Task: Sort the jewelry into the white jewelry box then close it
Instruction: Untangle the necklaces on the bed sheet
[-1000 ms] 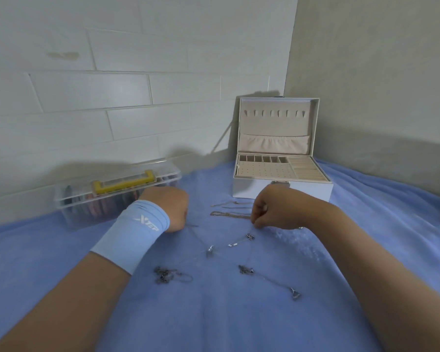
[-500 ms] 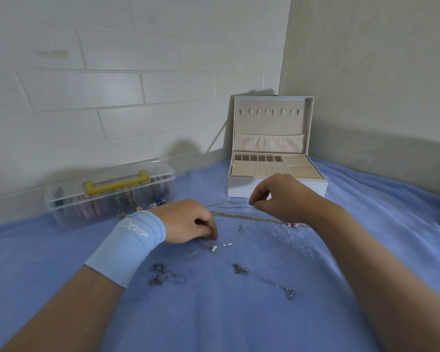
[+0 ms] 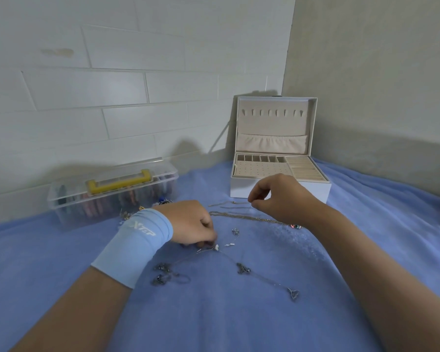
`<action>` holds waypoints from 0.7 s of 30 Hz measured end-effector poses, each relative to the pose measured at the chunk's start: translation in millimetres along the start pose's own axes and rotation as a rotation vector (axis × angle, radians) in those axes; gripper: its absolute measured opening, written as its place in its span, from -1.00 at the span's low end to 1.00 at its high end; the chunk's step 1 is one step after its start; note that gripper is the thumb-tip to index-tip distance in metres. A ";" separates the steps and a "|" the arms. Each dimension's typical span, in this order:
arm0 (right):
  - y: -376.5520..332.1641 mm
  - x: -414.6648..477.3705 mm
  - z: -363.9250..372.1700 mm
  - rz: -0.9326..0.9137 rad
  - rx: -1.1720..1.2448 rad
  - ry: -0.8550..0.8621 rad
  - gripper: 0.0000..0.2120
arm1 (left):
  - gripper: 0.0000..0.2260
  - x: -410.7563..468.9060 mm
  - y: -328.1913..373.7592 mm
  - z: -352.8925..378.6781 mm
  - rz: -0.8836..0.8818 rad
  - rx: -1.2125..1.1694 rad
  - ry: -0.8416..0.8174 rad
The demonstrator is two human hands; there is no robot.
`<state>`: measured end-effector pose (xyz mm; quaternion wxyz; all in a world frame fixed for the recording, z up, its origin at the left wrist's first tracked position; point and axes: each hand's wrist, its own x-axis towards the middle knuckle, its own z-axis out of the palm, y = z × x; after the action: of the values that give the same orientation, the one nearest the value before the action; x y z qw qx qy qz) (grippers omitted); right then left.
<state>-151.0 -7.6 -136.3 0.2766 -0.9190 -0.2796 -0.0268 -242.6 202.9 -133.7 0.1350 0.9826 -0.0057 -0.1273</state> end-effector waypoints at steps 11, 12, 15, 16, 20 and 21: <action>-6.8 -1.0 8.5 0.000 -0.063 0.054 -0.86 | -0.84 16.6 9.6 16.9 0.031 -0.007 0.136; -8.6 -1.1 10.7 -0.001 -0.079 0.032 -0.86 | -0.83 15.8 8.7 16.0 0.026 -0.021 0.122; -16.6 -3.7 16.9 -0.022 -0.149 -0.021 -0.89 | -0.79 13.4 5.3 13.1 0.014 -0.071 0.093; -19.9 -5.6 19.0 -0.021 -0.165 -0.037 -0.90 | -0.78 12.8 3.6 11.9 0.010 -0.089 0.089; -34.8 -12.3 27.9 0.032 -0.263 -0.173 -0.75 | -0.81 10.9 -2.6 6.9 -0.031 -0.144 0.107; -36.8 -12.4 29.3 0.038 -0.281 -0.194 -0.74 | -0.82 9.9 -3.8 5.7 -0.050 -0.123 0.105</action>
<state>-184.0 27.0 -145.4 0.1177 -0.9520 -0.2812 0.0286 -234.5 204.6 -142.5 0.1919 0.9776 0.0339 -0.0791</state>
